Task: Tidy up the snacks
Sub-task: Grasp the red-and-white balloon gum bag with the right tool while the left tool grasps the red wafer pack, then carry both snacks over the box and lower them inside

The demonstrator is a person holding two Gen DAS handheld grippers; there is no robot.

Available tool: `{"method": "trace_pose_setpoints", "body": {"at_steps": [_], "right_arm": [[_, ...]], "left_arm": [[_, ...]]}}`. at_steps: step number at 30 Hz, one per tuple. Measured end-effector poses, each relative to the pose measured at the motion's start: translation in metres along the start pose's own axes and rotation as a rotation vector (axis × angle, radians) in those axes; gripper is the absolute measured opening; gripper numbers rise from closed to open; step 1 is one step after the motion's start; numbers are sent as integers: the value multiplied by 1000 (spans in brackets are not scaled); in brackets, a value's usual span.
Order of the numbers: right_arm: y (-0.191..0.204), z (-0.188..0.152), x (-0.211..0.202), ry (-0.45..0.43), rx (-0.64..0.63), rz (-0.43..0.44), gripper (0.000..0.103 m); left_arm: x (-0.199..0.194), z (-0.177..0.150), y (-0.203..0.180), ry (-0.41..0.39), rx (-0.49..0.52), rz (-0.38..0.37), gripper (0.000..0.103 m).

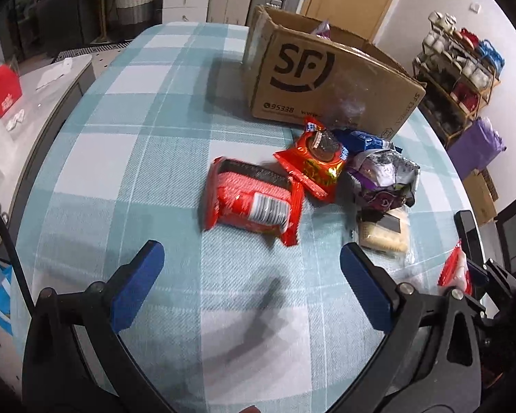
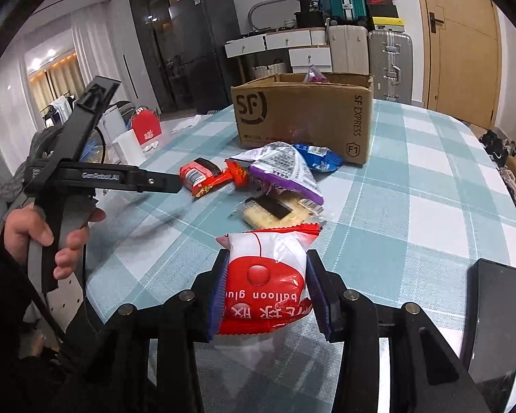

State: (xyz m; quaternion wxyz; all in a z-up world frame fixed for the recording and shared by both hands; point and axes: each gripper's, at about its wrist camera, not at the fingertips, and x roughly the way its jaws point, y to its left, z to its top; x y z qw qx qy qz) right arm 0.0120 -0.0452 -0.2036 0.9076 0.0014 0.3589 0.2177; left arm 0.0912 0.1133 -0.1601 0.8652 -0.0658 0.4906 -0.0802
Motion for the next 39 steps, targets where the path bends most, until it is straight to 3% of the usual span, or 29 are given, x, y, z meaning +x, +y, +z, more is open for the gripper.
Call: {"method": "trace_pose_setpoints", "body": {"at_steps": [11, 16, 18, 22, 24, 27, 39], "right_arm": [[-16, -9, -8, -6, 55, 8, 43], [-24, -11, -12, -6, 72, -9, 43], [-26, -13, -13, -8, 84, -11, 43], [-28, -15, -14, -6, 96, -9, 43], [-27, -14, -15, -9, 92, -10, 43], [-25, -13, -16, -12, 83, -15, 43], [-20, -8, -18, -22, 79, -13, 43]], "left_arm": [[38, 36, -13, 55, 71, 65, 102], [50, 42, -11, 80, 75, 53, 101], [54, 44, -10, 98, 76, 24, 88], [55, 45, -4, 90, 54, 24, 76], [53, 44, -3, 81, 63, 17, 59], [48, 38, 1, 79, 75, -1, 49], [0, 0, 18, -7, 58, -15, 44]]}}
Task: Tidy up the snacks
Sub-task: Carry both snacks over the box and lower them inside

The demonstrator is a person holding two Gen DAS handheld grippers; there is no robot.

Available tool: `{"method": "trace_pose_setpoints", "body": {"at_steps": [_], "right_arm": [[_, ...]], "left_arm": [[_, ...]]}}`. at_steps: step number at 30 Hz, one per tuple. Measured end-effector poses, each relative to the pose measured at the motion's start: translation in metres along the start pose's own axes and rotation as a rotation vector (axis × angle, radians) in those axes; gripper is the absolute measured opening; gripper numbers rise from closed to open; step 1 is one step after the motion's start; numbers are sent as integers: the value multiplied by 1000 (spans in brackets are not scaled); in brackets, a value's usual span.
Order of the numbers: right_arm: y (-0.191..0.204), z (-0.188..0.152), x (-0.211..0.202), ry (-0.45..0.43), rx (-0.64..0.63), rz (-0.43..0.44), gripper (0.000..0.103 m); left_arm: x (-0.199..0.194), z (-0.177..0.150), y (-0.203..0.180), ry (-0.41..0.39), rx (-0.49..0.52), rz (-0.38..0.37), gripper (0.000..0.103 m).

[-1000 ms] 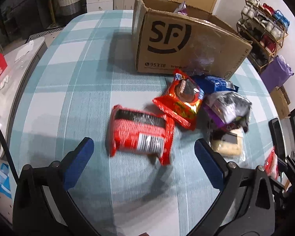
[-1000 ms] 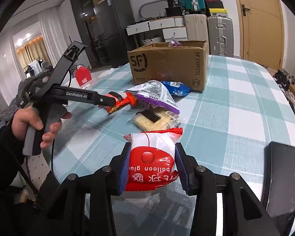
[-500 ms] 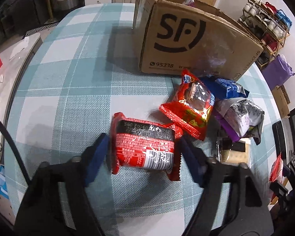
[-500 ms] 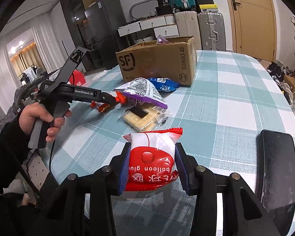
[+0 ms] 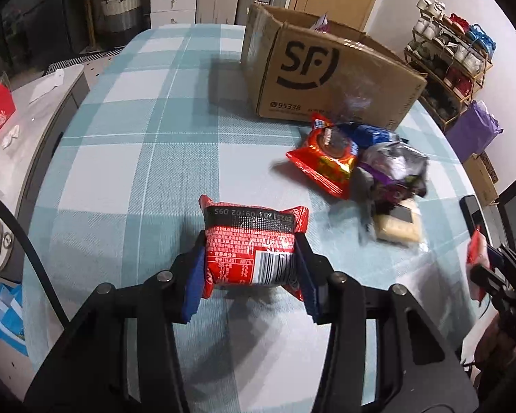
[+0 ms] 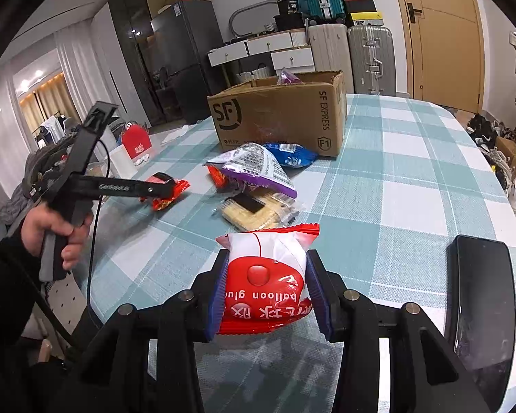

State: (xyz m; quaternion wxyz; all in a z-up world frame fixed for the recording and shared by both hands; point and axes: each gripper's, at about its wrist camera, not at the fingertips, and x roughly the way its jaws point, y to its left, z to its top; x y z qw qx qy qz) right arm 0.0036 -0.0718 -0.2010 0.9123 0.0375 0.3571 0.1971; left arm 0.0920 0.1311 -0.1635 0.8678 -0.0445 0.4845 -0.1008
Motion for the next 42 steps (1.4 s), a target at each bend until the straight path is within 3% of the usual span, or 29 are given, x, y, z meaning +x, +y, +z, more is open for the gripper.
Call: {"method": "trace_pose_setpoints", "body": {"at_steps": [7, 21, 26, 31, 36, 42], "right_arm": [[-1, 13, -11, -43, 14, 15, 43], [-1, 75, -51, -171, 63, 134, 43], [3, 115, -63, -224, 55, 200, 43], [13, 163, -71, -256, 4, 234, 43], [13, 208, -70, -271, -12, 249, 43], [-3, 260, -61, -282, 38, 254, 43]], "left_arm": [[-33, 3, -11, -41, -37, -40, 44], [-98, 45, -43, -161, 38, -94, 44], [-133, 72, -56, -225, 80, -108, 44], [-147, 107, -71, -240, 143, -104, 44], [-159, 148, -79, -276, 136, -110, 44], [-145, 201, -81, -264, 88, -127, 44]]}}
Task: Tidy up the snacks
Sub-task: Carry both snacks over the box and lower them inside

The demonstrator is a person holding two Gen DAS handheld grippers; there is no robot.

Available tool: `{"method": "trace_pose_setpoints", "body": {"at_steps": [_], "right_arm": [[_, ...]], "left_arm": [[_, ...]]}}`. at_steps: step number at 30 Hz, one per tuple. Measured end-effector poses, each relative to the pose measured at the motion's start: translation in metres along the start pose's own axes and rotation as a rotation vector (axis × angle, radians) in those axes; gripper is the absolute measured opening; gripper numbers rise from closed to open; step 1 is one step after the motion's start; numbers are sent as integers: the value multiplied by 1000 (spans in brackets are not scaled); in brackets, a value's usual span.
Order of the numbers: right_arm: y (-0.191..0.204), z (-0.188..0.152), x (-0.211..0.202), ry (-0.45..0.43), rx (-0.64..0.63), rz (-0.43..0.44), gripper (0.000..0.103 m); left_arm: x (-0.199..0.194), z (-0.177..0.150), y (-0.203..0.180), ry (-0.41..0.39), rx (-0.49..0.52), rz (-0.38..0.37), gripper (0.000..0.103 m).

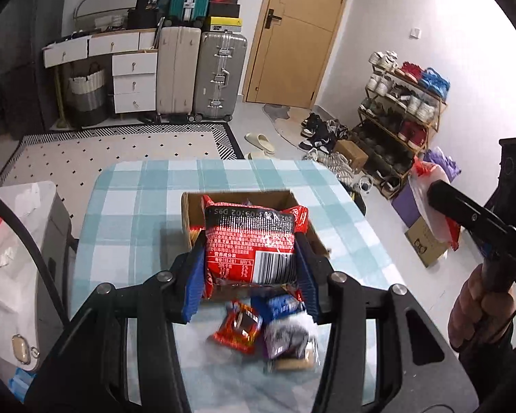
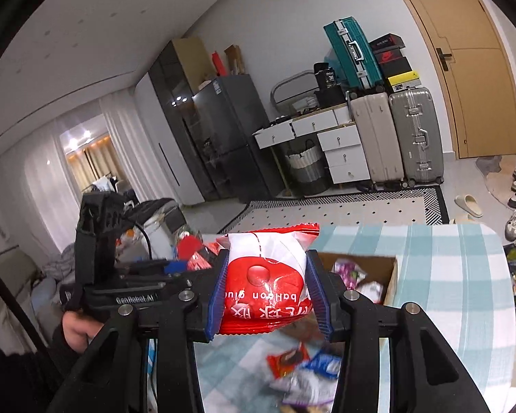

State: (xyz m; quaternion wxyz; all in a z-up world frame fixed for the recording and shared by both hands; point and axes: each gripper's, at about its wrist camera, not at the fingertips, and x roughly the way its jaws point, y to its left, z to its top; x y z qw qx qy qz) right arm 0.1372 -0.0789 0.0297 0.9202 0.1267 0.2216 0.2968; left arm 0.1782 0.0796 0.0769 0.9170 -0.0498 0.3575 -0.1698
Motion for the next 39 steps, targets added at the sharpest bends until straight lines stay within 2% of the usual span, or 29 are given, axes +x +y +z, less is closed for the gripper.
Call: {"method": "trace_pose_setpoints", "body": {"at_steps": [2, 5, 11, 18, 24, 32, 39], "right_arm": [[-4, 15, 10, 4, 3, -10, 43], [-8, 30, 26, 19, -16, -35, 43], [-26, 48, 70, 57, 0, -61, 43], [-55, 50, 119, 118, 18, -106, 43], [-84, 40, 150, 173, 22, -140, 43], [-117, 9, 184, 260, 59, -159, 43], [-138, -14, 204, 311, 97, -171, 44]], "left_arm": [[17, 15, 3, 0, 3, 54, 44], [42, 34, 12, 12, -32, 81, 44], [78, 53, 17, 18, -37, 81, 44], [119, 63, 22, 63, -36, 65, 44], [163, 60, 34, 123, -44, 59, 44], [216, 46, 47, 176, -50, 42, 44], [250, 30, 50, 223, -59, 30, 44]]}}
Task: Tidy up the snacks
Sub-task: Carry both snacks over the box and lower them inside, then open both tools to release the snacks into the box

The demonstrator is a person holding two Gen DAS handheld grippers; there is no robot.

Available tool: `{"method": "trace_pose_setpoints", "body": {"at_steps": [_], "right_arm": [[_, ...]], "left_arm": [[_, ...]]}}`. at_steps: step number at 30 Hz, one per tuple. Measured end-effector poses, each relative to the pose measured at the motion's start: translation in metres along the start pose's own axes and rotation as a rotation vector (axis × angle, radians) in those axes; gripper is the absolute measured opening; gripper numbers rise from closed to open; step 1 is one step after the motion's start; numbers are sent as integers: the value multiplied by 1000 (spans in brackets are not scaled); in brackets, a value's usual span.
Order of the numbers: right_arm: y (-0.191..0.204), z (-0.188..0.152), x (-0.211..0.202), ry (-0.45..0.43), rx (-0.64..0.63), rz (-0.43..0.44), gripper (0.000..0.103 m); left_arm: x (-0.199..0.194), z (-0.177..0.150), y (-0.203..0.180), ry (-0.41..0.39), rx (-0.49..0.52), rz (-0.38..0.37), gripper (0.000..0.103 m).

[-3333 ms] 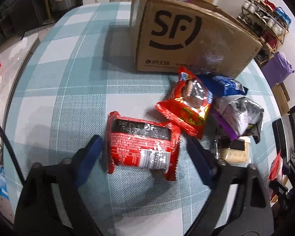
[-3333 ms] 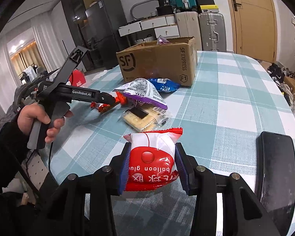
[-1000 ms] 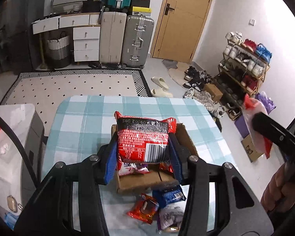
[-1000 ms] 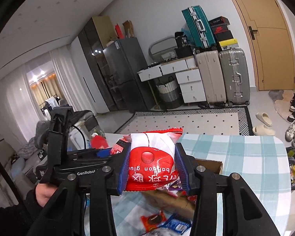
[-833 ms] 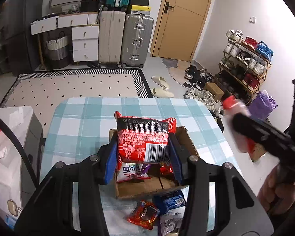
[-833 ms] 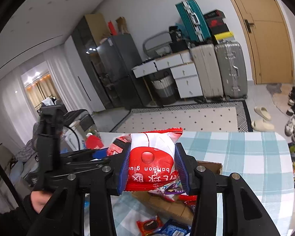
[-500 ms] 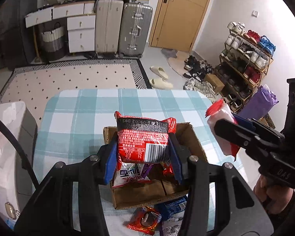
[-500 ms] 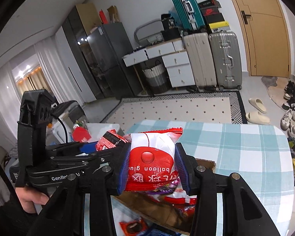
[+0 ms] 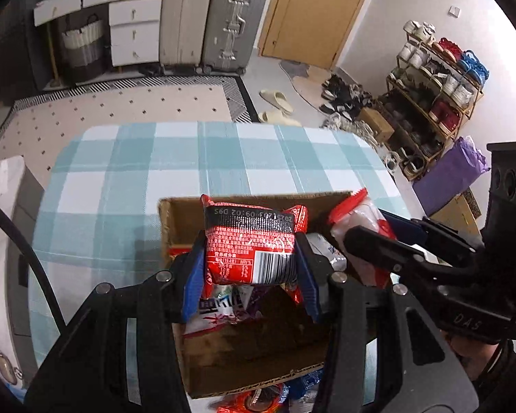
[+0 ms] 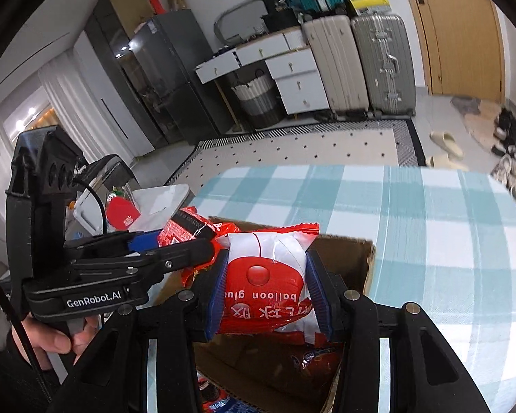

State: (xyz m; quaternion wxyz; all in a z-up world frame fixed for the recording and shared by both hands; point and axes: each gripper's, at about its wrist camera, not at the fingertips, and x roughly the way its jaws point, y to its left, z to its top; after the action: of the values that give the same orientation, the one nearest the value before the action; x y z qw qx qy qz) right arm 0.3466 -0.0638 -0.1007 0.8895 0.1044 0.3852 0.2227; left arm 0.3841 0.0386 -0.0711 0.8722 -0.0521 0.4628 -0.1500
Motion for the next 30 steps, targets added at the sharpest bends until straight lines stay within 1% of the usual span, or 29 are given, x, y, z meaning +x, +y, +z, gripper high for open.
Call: {"method": "trace_pose_setpoints", "body": {"at_steps": [4, 7, 9, 11, 12, 13, 14, 16, 17, 18, 26, 27, 28, 29, 30], "right_arm": [[-5, -5, 8, 18, -13, -27, 44], [-8, -6, 12, 20, -24, -64, 44], [-10, -6, 15, 26, -17, -72, 46], [-11, -6, 16, 30, -13, -68, 46], [-12, -7, 16, 30, -15, -74, 48], [-11, -7, 16, 29, -19, -80, 51], [-10, -7, 14, 25, -22, -84, 51], [-9, -8, 9, 13, -21, -81, 51], [-9, -8, 6, 4, -18, -78, 51], [-9, -9, 1, -7, -15, -71, 51], [6, -12, -37, -67, -37, -52, 53], [10, -12, -44, -79, -42, -47, 54], [13, -13, -50, -89, -46, -43, 57], [17, -15, -56, -102, -53, -36, 59], [21, -16, -63, -117, -62, -30, 63]], "left_arm": [[14, -2, -3, -5, 25, 27, 44], [18, -3, -1, 1, 4, 36, 46], [18, -4, 0, 14, -6, 28, 53], [21, -4, 0, 31, -1, 36, 61], [20, -5, 0, 30, 2, 36, 61], [17, -6, 0, 28, 4, 32, 61], [13, -7, -1, 25, 4, 32, 61], [9, -8, -2, 25, 10, 42, 66], [3, -9, -2, 23, 15, 48, 71], [-1, -9, -3, 17, 20, 51, 72], [-42, -23, -14, -44, 59, 77, 74], [-48, -25, -16, -57, 65, 85, 75], [-54, -28, -17, -69, 72, 94, 77], [-60, -31, -20, -85, 78, 103, 81], [-64, -34, -22, -96, 82, 107, 81]]}}
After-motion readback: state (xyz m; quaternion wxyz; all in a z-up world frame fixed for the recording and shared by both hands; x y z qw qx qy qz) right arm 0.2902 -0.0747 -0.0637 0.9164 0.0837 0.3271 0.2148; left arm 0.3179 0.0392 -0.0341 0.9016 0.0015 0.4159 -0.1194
